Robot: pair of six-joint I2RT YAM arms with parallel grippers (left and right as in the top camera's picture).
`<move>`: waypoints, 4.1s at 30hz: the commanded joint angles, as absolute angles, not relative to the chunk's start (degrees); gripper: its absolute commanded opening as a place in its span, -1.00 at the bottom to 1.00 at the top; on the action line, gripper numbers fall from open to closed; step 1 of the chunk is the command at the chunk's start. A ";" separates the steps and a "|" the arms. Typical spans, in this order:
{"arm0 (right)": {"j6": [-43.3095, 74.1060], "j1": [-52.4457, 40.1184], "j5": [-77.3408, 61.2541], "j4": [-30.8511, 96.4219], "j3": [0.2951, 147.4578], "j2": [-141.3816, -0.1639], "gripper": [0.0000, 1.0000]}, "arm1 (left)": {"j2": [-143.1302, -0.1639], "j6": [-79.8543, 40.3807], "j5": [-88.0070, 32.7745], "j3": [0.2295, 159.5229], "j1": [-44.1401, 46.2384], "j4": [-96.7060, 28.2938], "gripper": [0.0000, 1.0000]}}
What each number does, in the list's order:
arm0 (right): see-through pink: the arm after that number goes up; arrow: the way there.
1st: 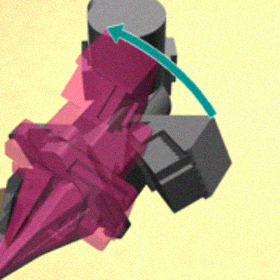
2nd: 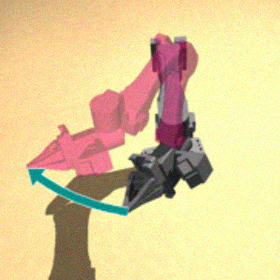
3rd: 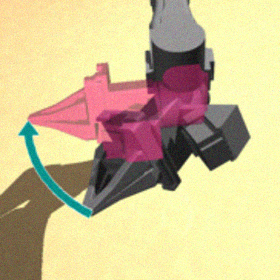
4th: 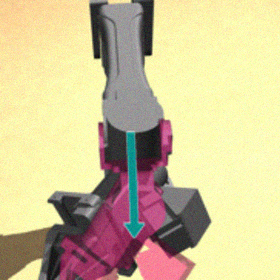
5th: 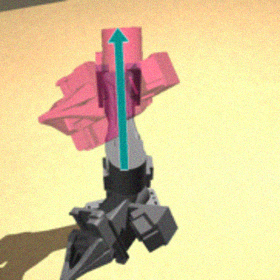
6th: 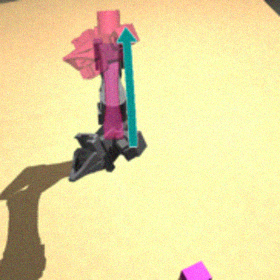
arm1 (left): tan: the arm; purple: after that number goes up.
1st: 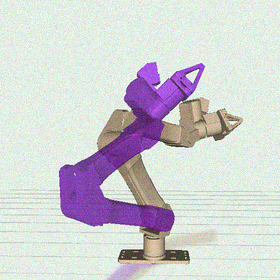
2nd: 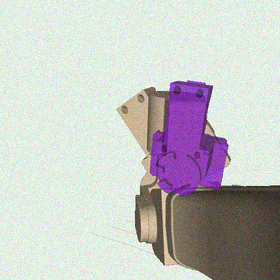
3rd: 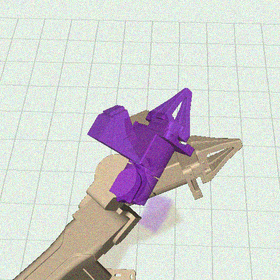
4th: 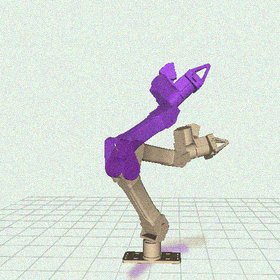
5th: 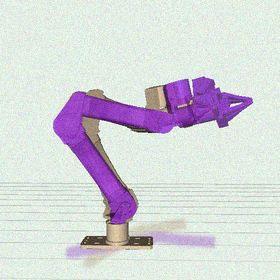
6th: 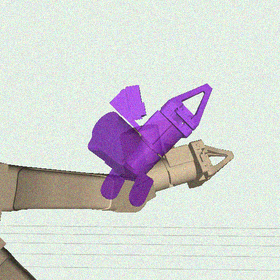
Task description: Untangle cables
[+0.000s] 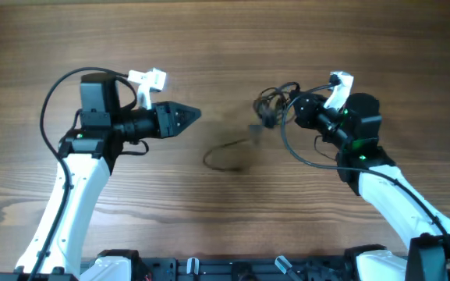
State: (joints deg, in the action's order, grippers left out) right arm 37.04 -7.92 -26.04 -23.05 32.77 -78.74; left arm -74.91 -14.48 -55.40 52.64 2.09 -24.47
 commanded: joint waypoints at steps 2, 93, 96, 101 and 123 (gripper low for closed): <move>40.42 -7.90 -50.98 -26.52 33.43 -78.52 -0.91 | -74.06 -13.72 -55.66 52.45 3.31 -24.45 0.51; 58.72 -27.05 -22.33 -22.87 33.43 -78.54 0.59 | -74.08 9.32 -27.05 51.62 22.37 -24.77 -0.91; 58.76 -27.05 -21.34 -22.81 33.43 -78.54 0.38 | -74.08 9.30 -27.53 51.62 22.37 -24.97 -0.91; 61.67 -27.03 -17.93 -20.73 33.43 -78.56 -0.14 | -74.08 9.30 -28.18 51.62 22.39 -25.21 -0.91; 50.78 9.02 -47.70 -14.04 33.43 -78.50 -0.91 | -70.65 9.98 -21.37 51.62 9.10 -30.61 -0.92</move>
